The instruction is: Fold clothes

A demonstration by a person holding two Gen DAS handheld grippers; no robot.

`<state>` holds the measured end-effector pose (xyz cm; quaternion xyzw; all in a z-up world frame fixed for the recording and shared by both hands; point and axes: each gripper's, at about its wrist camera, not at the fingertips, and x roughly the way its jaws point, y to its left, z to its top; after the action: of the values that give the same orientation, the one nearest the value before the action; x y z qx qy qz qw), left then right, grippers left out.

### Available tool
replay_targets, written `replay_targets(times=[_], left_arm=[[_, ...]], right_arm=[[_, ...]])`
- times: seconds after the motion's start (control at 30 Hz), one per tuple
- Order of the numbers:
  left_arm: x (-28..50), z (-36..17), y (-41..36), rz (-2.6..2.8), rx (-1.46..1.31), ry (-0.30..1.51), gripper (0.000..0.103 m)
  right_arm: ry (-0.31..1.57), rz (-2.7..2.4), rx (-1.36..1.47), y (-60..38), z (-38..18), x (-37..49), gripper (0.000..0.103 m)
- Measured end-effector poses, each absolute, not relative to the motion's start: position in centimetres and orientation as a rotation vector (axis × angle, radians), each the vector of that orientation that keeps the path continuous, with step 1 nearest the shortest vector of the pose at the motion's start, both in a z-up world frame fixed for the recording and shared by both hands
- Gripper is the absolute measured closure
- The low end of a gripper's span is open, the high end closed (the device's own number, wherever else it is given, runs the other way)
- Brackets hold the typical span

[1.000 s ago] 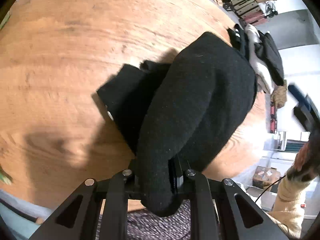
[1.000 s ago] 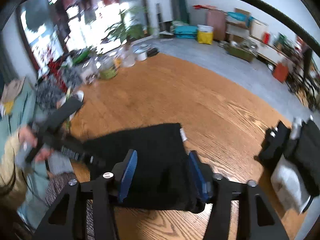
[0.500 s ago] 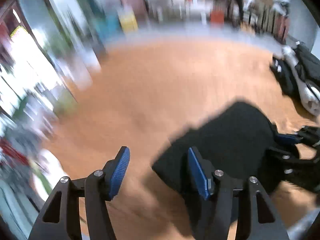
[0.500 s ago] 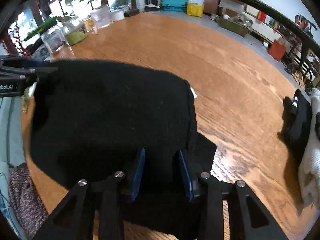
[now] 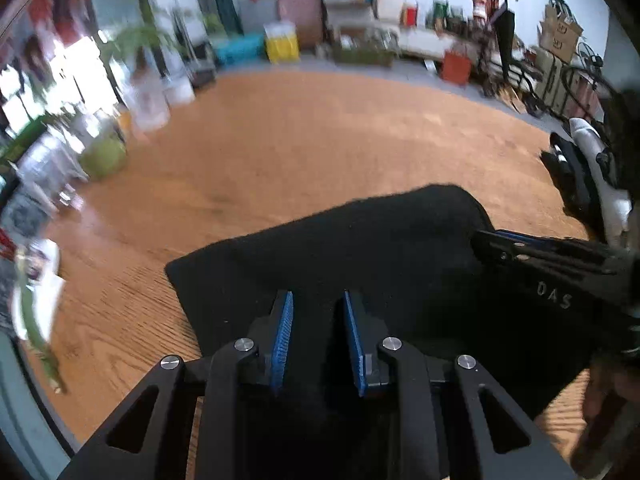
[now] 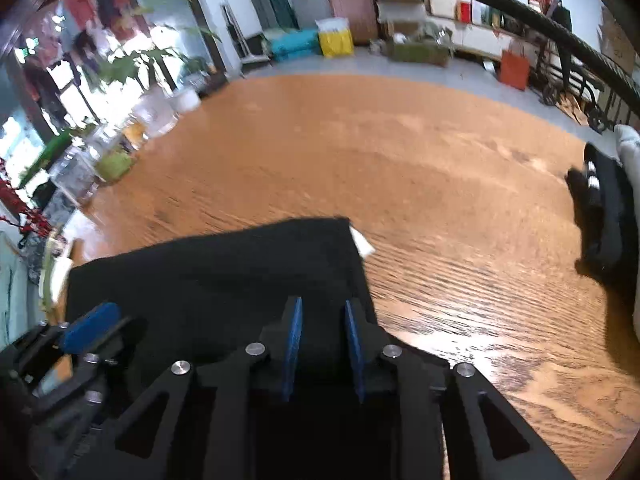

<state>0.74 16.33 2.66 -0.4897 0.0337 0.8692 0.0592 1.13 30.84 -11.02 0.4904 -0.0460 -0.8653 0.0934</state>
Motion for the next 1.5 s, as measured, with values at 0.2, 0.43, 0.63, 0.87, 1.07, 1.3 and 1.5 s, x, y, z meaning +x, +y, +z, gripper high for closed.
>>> replay_targets(times=[0.2, 0.43, 0.63, 0.87, 1.07, 1.3, 1.5], left_arm=[[-3.1, 1.9, 16.3, 2.352, -1.78, -0.036, 0.075], [-0.7, 5.6, 16.5, 2.226, -1.922, 0.0, 0.076], [2.3, 2.5, 17.3, 2.138, -1.995, 0.059, 0.076], [4.8, 1.9, 14.5, 2.284, -1.841, -0.235, 0.075], [11.7, 4.1, 8.6, 2.455, -1.411, -0.893, 0.02], [14.5, 0.4, 9.8, 2.43, -1.439, -1.182, 0.02], [15.8, -0.5, 9.1, 2.449, -1.437, -1.322, 0.02]], right_arm=[[0.094, -2.519, 1.53, 30.2, -10.8, 0.2, 0.081], [0.087, -2.391, 1.582, 30.8, -5.4, 1.5, 0.066], [0.277, -2.306, 1.71, 31.8, -7.4, 6.2, 0.064], [0.066, -2.367, 1.683, 33.8, -9.4, 6.7, 0.058], [-0.496, -2.514, 1.447, 39.2, -5.5, 14.0, 0.039], [-0.971, -2.516, 1.453, 37.8, -9.9, 18.5, 0.04], [-1.187, -2.46, 1.467, 36.3, -12.2, 17.1, 0.04]])
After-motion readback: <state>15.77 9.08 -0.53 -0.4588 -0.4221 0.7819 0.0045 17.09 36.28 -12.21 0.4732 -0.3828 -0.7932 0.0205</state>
